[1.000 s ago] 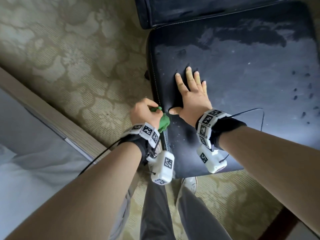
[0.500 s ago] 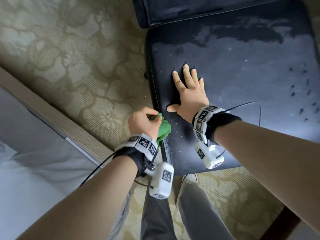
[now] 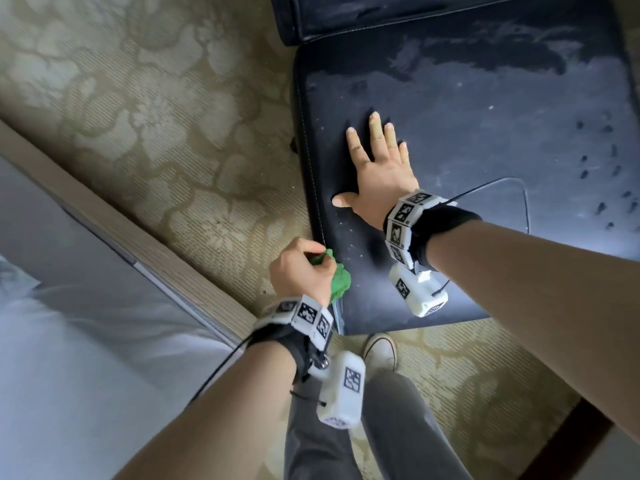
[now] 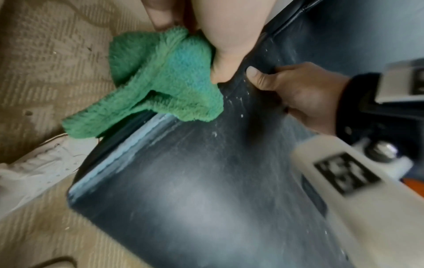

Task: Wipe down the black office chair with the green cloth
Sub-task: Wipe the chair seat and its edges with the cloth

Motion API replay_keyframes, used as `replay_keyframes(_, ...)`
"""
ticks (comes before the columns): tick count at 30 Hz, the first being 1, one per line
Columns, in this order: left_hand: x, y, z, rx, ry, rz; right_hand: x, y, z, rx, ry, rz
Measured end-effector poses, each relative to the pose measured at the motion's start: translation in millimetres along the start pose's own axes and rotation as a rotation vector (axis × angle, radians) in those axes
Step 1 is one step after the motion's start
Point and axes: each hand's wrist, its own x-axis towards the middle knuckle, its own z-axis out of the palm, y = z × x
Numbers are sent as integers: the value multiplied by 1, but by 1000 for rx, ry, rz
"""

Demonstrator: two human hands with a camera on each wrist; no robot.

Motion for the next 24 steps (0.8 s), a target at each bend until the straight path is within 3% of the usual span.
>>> replay_keyframes(3, 21, 7, -6, -40, 38, 2, -36, 1, 1, 29, 17, -43)
replay_keyframes(7, 34, 10, -7, -56, 0, 14, -92, 8, 33, -62, -98, -115)
replay_keyframes(16, -35, -40, 13, -77, -25, 0, -101, 8, 49, -94, 1, -37)
replay_keyframes(20, -37, -41, 11, -87, -22, 52, -133, 4, 60, -43, 27, 72)
replay_keyframes(24, -25, -36, 9, -130, 14, 63, -141, 5, 72, -60, -23, 51)
